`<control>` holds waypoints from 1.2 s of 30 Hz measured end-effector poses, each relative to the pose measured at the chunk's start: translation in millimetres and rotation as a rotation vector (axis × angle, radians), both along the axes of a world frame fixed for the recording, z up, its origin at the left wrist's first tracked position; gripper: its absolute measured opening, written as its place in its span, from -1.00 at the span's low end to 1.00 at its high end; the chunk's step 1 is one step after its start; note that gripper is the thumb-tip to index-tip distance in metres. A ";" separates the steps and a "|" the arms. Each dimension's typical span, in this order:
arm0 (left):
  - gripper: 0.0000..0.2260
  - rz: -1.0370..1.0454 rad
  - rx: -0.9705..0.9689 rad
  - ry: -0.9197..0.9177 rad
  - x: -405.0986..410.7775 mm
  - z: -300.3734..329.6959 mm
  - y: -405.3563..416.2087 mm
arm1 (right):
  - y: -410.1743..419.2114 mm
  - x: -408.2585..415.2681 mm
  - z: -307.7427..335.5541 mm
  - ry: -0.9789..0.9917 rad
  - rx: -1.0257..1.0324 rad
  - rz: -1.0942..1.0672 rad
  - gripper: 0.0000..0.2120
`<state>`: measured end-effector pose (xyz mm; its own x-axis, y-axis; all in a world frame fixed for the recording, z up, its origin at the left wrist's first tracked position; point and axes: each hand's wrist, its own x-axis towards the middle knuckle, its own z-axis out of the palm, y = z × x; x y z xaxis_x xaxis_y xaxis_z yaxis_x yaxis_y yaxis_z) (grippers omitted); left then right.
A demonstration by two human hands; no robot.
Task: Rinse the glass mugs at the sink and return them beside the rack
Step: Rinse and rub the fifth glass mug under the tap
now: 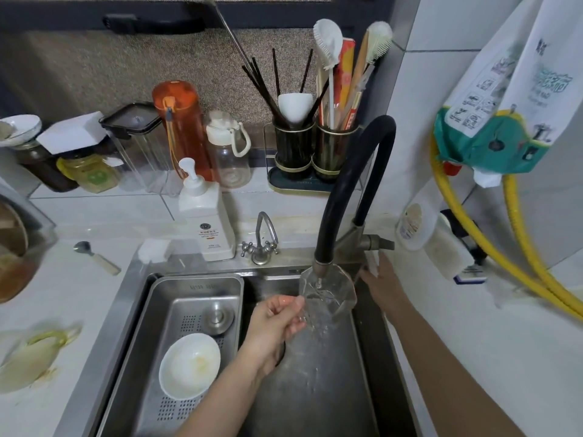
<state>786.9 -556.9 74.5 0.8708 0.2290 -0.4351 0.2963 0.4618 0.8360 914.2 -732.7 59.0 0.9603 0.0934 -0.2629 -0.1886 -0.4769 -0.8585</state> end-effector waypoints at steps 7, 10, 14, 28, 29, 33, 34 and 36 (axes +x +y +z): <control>-0.88 0.015 -0.022 -0.025 4.0 5.1 -4.1 | -15.2 44.2 -18.5 0.011 -0.235 0.035 -0.29; -0.90 0.008 -0.020 -0.029 7.2 5.3 -4.7 | -18.0 53.6 -16.8 -0.031 -0.212 0.018 -0.38; -0.90 0.010 -0.014 -0.028 7.7 4.3 -2.1 | -17.0 49.4 -17.1 -0.061 -0.152 0.009 -0.51; -0.90 -0.021 0.063 0.013 -28.6 -13.3 16.2 | 19.1 -115.5 -26.1 0.363 0.643 -0.055 -0.61; -0.89 -0.044 0.079 0.010 -34.4 -14.3 17.9 | 28.3 -127.9 -24.6 0.384 0.675 -0.053 -0.53; -0.77 -0.114 0.102 -0.017 -58.5 -15.7 23.7 | 51.6 -156.3 -16.6 0.362 0.778 -0.158 -0.42; -0.79 -0.121 0.105 -0.030 -63.8 -15.5 25.1 | 53.8 -160.8 -14.0 0.350 0.807 -0.170 -0.44; -0.86 -0.137 0.127 -0.044 -72.3 -12.4 28.2 | 56.3 -170.6 -5.2 0.290 0.810 -0.176 -0.53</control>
